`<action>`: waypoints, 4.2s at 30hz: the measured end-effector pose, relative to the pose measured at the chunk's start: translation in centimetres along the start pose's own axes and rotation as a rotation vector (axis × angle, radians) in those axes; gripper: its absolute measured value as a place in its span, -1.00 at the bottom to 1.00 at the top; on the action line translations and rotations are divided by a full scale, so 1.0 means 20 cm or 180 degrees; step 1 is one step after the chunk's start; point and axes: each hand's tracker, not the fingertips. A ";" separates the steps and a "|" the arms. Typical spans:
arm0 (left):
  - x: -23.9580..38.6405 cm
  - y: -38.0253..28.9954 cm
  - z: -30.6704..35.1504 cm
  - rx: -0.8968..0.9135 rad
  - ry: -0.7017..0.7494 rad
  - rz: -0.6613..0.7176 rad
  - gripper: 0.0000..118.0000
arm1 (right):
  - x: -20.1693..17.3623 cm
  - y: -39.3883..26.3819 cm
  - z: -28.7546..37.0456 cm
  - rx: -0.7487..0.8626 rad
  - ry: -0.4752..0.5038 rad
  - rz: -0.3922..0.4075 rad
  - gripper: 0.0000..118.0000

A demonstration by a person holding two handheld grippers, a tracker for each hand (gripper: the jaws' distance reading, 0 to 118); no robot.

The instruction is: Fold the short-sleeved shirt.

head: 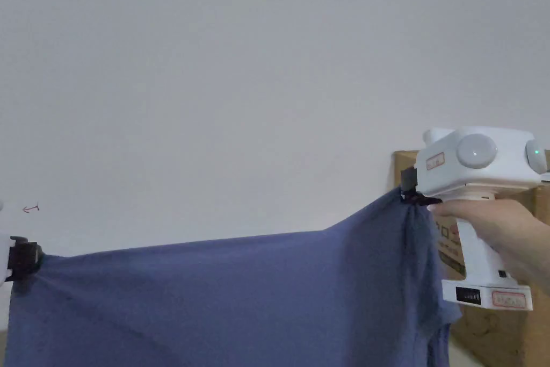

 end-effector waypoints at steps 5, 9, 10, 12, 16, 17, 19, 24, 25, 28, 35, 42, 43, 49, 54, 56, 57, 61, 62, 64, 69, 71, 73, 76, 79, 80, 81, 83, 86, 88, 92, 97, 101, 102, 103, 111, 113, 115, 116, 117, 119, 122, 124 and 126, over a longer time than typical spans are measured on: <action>0.01 0.17 -0.26 0.0277 0.0188 0.0017 -0.97 | -0.12 0.19 -0.21 0.0314 -0.0274 0.0116 -1.00; 0.05 0.21 -0.40 0.0445 0.0314 -0.0119 -0.97 | -0.20 0.25 -0.29 0.0755 -0.0385 0.0331 -1.00; 0.06 0.20 -0.43 0.0460 0.0303 -0.0112 -0.97 | -0.21 0.23 -0.31 0.0839 -0.0380 0.0364 -1.00; 0.08 0.14 -0.50 0.0390 0.0315 -0.0145 -0.97 | -0.20 0.17 -0.36 0.0842 -0.0399 0.0360 -1.00; 0.15 -0.18 -0.62 -0.0023 0.0196 -0.0157 -0.97 | -0.12 -0.18 -0.52 0.0544 -0.0396 0.0081 -1.00; 0.17 -0.28 -0.65 -0.0139 0.0166 -0.0142 -0.97 | -0.10 -0.31 -0.55 0.0352 -0.0412 0.0028 -1.00; 0.22 -0.55 -0.68 -0.0380 0.0084 -0.0078 -0.97 | -0.03 -0.64 -0.62 -0.0002 -0.0366 -0.0166 -1.00; 0.32 -1.36 -0.56 -0.1112 -0.0198 0.0410 -0.97 | 0.17 -1.57 -0.59 -0.1055 -0.0347 -0.0355 -1.00; 0.33 -1.52 -0.50 -0.1306 -0.0173 0.0377 -0.97 | 0.21 -1.75 -0.53 -0.1205 -0.0294 -0.0368 -1.00; 0.31 -1.91 -0.30 -0.1705 -0.0256 0.0255 -0.97 | 0.31 -2.18 -0.28 -0.1592 -0.0239 -0.0190 -1.00; 0.13 -2.23 0.43 -0.1937 -0.0273 0.0393 -0.97 | 0.47 -2.51 0.53 -0.1820 -0.0032 -0.0100 -1.00; 0.02 -2.28 0.94 -0.1845 -0.0283 0.0264 -0.97 | 0.60 -2.61 1.05 -0.1993 0.0016 0.0032 -1.00; 0.02 -2.29 0.99 -0.1845 -0.0282 0.0249 -0.97 | 0.61 -2.63 1.09 -0.2065 0.0019 -0.0005 -1.00; 0.01 -2.34 1.15 -0.1791 -0.0331 0.0206 -0.95 | 0.61 -2.69 1.17 -0.2024 0.0008 -0.0014 -1.00; 0.01 -2.33 1.25 -0.1660 -0.0262 0.0120 0.69 | 0.61 -2.67 1.18 -0.2004 -0.0059 -0.0169 0.83; 0.01 -2.30 1.32 -0.1589 -0.0215 0.0131 0.94 | 0.60 -2.64 1.23 -0.1905 -0.0018 -0.0185 1.00; 0.01 -2.27 1.38 -0.1322 -0.0313 0.0236 0.91 | 0.59 -2.60 1.28 -0.1603 0.0083 -0.0211 1.00; 0.10 -2.07 1.56 -0.1004 -0.0423 0.0475 0.91 | 0.45 -2.40 1.44 -0.1198 0.0064 -0.0255 0.98; 0.12 -2.00 1.58 -0.0854 -0.0450 0.0578 0.92 | 0.41 -2.34 1.48 -0.1102 0.0216 -0.0371 0.96; 0.19 -1.89 1.68 -0.0451 -0.0446 0.0766 0.91 | 0.30 -2.22 1.56 -0.0496 0.0460 -0.0660 0.95; 0.27 -1.68 1.84 0.0185 -0.0467 0.0804 -1.00 | 0.07 -2.03 1.71 0.0177 0.0652 -0.0818 -0.99; 0.27 -1.61 1.83 0.0095 -0.0444 0.0704 -0.98 | 0.05 -2.00 1.71 0.0190 0.0960 -0.0868 -0.99; 0.23 -1.58 1.78 -0.0211 -0.0396 0.0641 -0.98 | 0.02 -1.98 1.71 0.0164 0.0936 -0.0749 -0.99; 0.10 -1.65 1.61 -0.1008 -0.0386 0.0630 -0.98 | -0.03 -2.00 1.71 0.0147 0.0865 -0.0352 -0.99; 0.02 -1.86 1.38 -0.2009 -0.0301 0.0516 -0.98 | -0.08 -2.06 1.63 -0.0191 0.0855 -0.0215 -0.99; 0.01 -1.92 1.33 -0.2015 -0.0342 0.0368 -0.97 | -0.10 -2.08 1.60 -0.0314 0.0892 -0.0236 -0.99; 0.00 -1.99 1.28 -0.2120 -0.0424 0.0342 -0.94 | -0.11 -2.11 1.58 -0.0431 0.0929 -0.0274 -0.99; -0.01 -2.12 1.20 -0.2344 -0.0487 0.0352 0.15 | -0.11 -2.15 1.53 -0.0581 0.0939 -0.0340 -0.99; 0.02 -2.27 1.11 -0.2447 -0.0543 0.0216 0.83 | -0.12 -2.17 1.48 -0.0738 0.0980 -0.0394 -0.99; 0.01 -2.29 1.02 -0.2393 -0.0483 0.0174 0.83 | -0.14 -2.18 1.47 -0.0772 0.0978 -0.0374 -0.99; 0.00 -2.37 0.95 -0.2380 -0.0393 0.0087 -0.23 | -0.15 -2.18 1.45 -0.0848 0.0957 -0.0313 -0.99; 0.03 -2.37 1.03 -0.1945 -0.0564 0.0072 -0.76 | -0.10 -2.21 1.43 -0.0870 0.0839 -0.0349 -0.99; 0.03 -2.33 1.18 -0.1532 -0.0552 0.0326 -0.89 | 0.08 -2.23 1.39 -0.0881 0.0574 -0.0510 -0.99; 0.02 -2.33 1.21 -0.1514 -0.0530 0.0407 -0.90 | 0.14 -2.25 1.37 -0.0918 0.0496 -0.0523 -0.99; 0.02 -2.32 1.23 -0.1495 -0.0539 0.0487 -0.89 | 0.19 -2.26 1.34 -0.0997 0.0421 -0.0534 -0.99; 0.08 -2.28 1.25 -0.1509 -0.0529 0.0564 -0.89 | 0.54 -2.59 1.02 -0.2307 -0.0202 -0.0285 0.97; 0.09 -2.29 1.24 -0.1581 -0.0489 0.0525 -0.89 | 0.58 -2.67 0.96 -0.2735 -0.0284 -0.0188 0.94; 0.10 -2.30 1.22 -0.1660 -0.0457 0.0512 -0.89 | 0.60 -2.75 0.94 -0.2884 -0.0318 -0.0158 0.70; 0.11 -2.30 1.22 -0.1701 -0.0429 0.0514 -0.89 | 0.60 -2.76 0.95 -0.2809 -0.0282 -0.0157 0.64; 0.11 -2.30 1.23 -0.1729 -0.0418 0.0528 -0.89 | 0.58 -2.75 0.97 -0.2732 -0.0314 0.0025 0.50; 0.11 -2.30 1.22 -0.1774 -0.0386 0.0553 -0.89 | 0.54 -2.71 0.99 -0.2716 -0.0049 0.0148 -0.28; 0.12 -2.29 1.22 -0.1795 -0.0371 0.0567 -0.89 | 0.47 -2.67 1.03 -0.2601 0.0069 0.0411 -0.81; 0.13 -2.27 1.23 -0.1814 -0.0362 0.0557 -0.89 | 0.47 -2.65 1.06 -0.2560 0.0170 0.0376 -0.82; 0.13 -2.25 1.23 -0.1827 -0.0354 0.0547 -0.89 | 0.48 -2.62 1.10 -0.2439 0.0184 0.0279 -0.83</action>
